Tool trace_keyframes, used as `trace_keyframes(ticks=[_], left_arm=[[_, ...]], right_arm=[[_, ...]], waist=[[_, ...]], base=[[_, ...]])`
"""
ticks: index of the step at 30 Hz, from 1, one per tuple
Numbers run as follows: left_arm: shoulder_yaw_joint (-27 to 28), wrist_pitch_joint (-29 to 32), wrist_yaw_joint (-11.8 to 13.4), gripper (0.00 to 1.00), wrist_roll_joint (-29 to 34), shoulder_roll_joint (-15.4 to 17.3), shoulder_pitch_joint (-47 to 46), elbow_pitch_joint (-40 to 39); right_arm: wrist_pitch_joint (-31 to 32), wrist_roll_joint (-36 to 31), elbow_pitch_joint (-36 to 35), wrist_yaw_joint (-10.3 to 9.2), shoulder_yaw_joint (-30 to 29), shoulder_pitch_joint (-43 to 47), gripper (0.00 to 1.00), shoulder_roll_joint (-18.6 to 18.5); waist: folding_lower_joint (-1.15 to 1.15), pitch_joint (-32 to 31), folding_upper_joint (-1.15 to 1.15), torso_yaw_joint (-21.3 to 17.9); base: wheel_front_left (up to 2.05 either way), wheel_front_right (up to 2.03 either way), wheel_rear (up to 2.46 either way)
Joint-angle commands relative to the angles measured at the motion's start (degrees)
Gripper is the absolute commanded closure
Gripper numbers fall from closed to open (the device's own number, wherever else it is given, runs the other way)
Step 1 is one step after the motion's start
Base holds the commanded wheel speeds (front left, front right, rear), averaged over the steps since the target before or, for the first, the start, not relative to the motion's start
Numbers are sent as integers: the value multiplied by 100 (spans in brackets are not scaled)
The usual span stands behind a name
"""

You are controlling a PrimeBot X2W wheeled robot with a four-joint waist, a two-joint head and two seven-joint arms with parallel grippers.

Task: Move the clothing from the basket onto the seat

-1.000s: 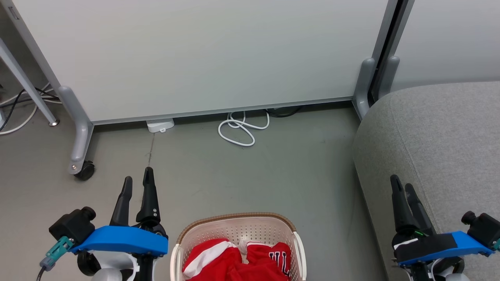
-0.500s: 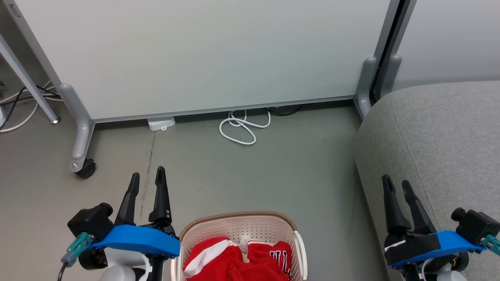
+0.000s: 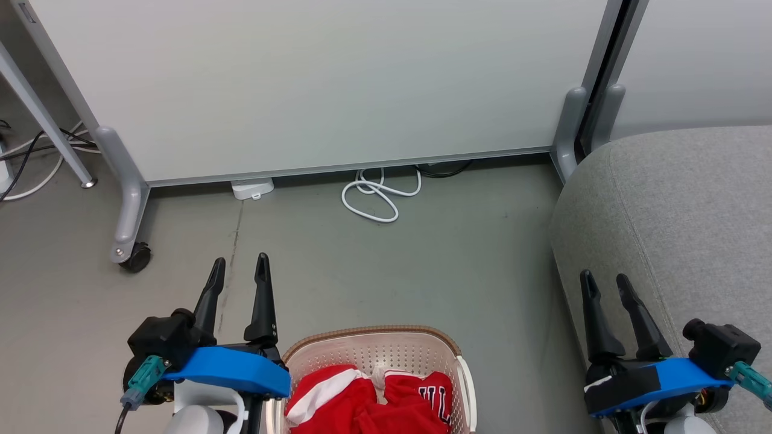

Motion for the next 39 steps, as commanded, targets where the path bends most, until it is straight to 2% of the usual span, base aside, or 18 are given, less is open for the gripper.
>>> trace_keyframes(ticks=[1,29,39], left_arm=[[-26,-47,9,0,128,24,-138,-20],[-261,-381,80,0,1448,25,-259,172],[-347,-473,33,0,1812,22,-293,244]], right_arm=[[-53,-135,-22,11,13,-120,0,-41],[-377,-1513,51,14,129,-161,0,-49],[-489,-1894,112,15,166,-157,0,-51]], waist=[[0,1,0,4],[0,31,0,81],[0,36,0,101]], base=[[0,0,0],[0,0,0],[0,0,0]])
